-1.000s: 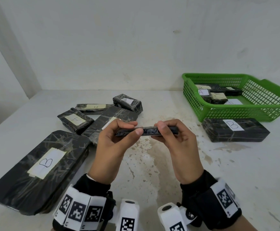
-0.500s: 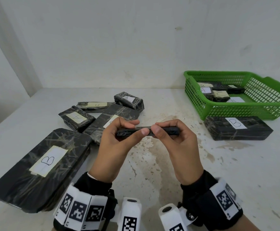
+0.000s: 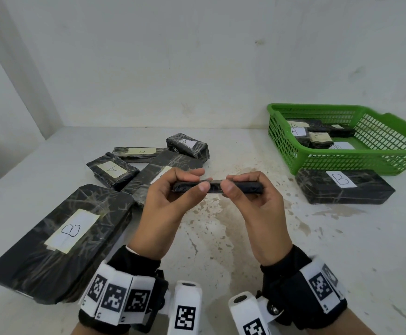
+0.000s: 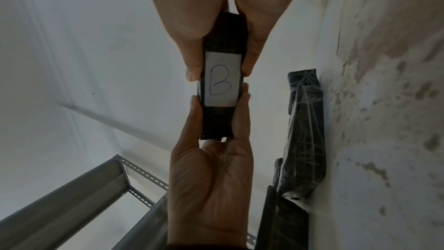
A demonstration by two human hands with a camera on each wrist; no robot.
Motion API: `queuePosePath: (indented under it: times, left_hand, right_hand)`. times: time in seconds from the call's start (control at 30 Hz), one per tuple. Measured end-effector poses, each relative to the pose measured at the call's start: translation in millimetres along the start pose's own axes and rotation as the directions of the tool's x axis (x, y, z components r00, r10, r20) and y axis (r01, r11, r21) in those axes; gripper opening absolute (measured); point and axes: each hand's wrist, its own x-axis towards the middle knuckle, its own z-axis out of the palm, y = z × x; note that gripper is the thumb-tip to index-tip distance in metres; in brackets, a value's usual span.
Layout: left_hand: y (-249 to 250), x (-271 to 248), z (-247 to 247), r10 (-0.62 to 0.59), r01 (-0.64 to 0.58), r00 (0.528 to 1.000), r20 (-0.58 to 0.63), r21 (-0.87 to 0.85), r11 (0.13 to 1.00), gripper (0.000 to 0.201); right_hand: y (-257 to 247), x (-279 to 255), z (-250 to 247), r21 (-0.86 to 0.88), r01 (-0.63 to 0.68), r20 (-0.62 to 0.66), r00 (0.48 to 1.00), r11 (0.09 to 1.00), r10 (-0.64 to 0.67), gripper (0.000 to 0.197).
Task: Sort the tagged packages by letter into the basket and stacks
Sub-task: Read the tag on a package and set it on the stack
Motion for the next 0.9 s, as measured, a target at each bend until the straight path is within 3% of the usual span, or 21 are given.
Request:
queuePosePath:
  times: [0.13, 0.33, 0.57, 0.77, 0.9]
  left_hand:
    - [0, 1, 1, 0.003, -0.004, 0.999, -0.037, -0.021, 1.0, 0.015]
    - [1, 0, 1, 0.021, -0.022, 1.0, -0.02, -0.092, 0.996, 0.025]
    - [5, 2, -3, 0.028, -0.031, 0.999, -0.024, -0.126, 0.991, 0.019]
    - [9, 6, 0, -0.081, 0.067, 0.995, -0.054, -0.229, 0.971, 0.04]
    - [9, 7, -3, -0.144, 0.133, 0.989, -0.045, -0.184, 0.974, 0.033]
  right_hand:
    - [0, 2, 0, -0.003, -0.044, 0.009, 0.999, 0.999, 0.044, 0.035]
    - [-4, 3, 1, -0.016, -0.024, 0.036, 0.999, 1.0, 0.024, 0.028]
    - [-4, 10, -5, 0.185, -0.143, 0.103, 0.987, 0.972, 0.126, 0.061]
    - [-12, 11, -8, 0.262, -0.172, 0.109, 0.983, 0.95, 0.148, 0.058]
    - [-12, 13, -12, 0.292, -0.202, 0.138, 0.976, 0.935, 0.168, 0.05]
